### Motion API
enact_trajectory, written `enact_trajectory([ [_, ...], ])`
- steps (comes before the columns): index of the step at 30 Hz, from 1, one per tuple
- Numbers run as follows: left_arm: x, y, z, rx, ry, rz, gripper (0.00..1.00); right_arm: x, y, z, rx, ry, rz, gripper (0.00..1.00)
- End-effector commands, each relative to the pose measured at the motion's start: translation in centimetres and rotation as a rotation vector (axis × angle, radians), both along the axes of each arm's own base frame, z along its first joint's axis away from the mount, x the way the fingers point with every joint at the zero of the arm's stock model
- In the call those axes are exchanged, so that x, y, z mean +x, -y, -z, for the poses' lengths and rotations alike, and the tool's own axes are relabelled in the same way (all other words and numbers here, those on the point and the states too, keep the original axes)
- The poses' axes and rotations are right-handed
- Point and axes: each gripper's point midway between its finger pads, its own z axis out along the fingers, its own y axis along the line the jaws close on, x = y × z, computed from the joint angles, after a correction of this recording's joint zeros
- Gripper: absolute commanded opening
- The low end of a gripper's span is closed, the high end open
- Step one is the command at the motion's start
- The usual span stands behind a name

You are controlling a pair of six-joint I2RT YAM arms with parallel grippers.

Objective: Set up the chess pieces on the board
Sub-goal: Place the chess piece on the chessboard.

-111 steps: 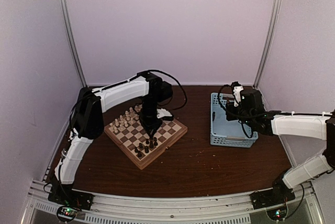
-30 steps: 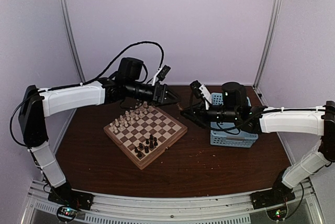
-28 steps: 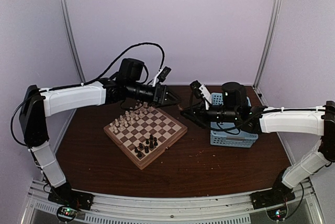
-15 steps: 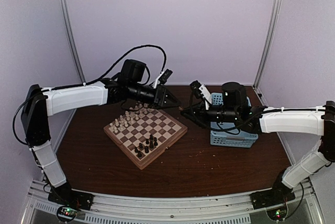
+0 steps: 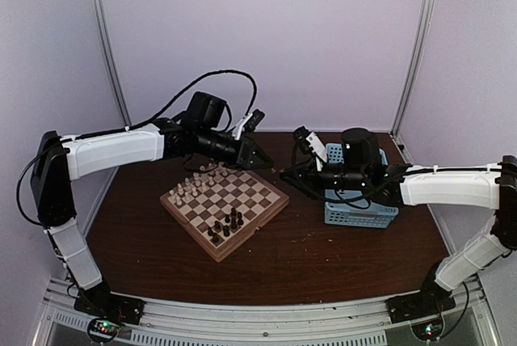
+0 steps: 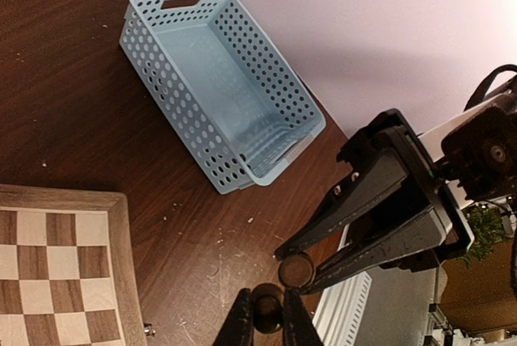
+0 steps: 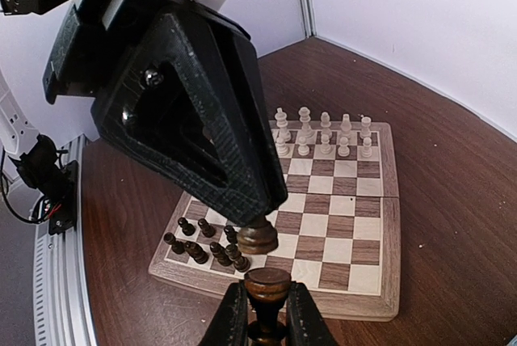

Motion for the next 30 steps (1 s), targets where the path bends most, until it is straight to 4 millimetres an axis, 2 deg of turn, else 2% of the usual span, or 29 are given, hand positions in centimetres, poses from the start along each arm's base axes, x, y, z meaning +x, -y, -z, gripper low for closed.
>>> enact_trajectory([
  [1, 1.1, -1.4, -2.1, 0.038, 0.153, -0.056, 0.06, 0.3, 0.4, -0.4, -0.012, 0.032, 0.031, 0.13],
  [7, 2.6, -3.0, 0.4, 0.170, 0.240, -0.115, 0.07, 0.8, 1.6, -1.2, -0.045, 0.062, 0.095, 0.14],
  [14, 4.1, -4.2, 3.7, 0.314, 0.342, -0.124, 0.07, 2.5, 4.5, -1.4, -0.090, 0.143, 0.267, 0.13],
  [17, 4.4, -4.3, 5.3, 0.360, 0.347, -0.106, 0.08, 3.1, 5.6, -0.7, -0.075, 0.159, 0.340, 0.13],
  [22, 4.2, -4.2, 7.8, 0.402, 0.307, -0.071, 0.08, 3.8, 7.0, 1.7, -0.084, 0.154, 0.427, 0.12],
  [30, 3.6, -5.5, 12.0, 0.506, 0.266, -0.047, 0.09, 3.9, 7.1, 2.5, -0.086, 0.149, 0.431, 0.12],
])
